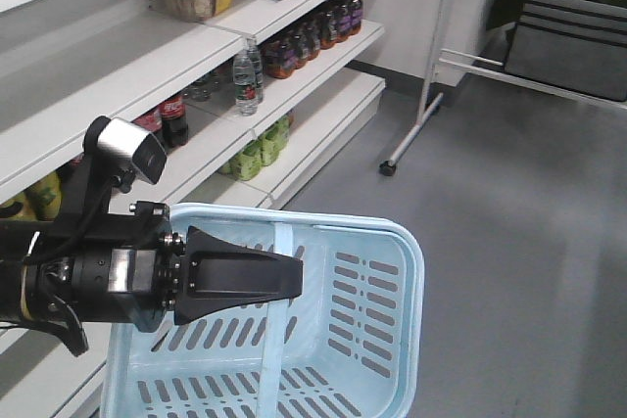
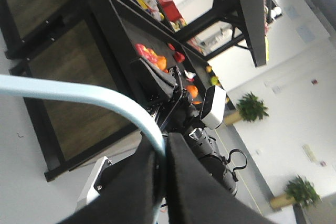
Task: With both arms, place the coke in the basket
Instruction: 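Hold the basket in the left gripper while the base turns away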
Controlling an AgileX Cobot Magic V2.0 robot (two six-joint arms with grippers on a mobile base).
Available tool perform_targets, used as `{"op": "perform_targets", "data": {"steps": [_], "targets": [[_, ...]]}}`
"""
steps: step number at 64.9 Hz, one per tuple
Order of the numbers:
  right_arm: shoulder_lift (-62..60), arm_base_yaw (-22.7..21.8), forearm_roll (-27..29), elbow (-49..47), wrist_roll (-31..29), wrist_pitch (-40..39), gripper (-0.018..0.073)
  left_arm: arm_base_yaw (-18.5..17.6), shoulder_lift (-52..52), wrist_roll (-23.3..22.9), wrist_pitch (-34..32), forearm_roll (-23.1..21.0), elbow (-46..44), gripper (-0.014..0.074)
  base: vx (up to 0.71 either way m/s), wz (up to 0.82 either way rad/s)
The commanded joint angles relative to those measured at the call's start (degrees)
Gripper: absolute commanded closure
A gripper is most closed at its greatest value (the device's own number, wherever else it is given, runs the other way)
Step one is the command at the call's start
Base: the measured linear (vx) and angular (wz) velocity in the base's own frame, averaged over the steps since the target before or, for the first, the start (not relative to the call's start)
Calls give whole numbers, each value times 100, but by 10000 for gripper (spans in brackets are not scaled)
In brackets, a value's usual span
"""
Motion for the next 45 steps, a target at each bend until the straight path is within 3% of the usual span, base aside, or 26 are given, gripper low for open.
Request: {"op": "perform_targets", "data": {"steps": [1,45], "targets": [[-59,-43,-40,77,-45,-419,568,-34,-174,8,-1158,-487,-135,604,-3,-43],[-59,-43,-40,77,-45,-419,568,-34,-174,8,-1158,-487,-135,604,3,-34]]}}
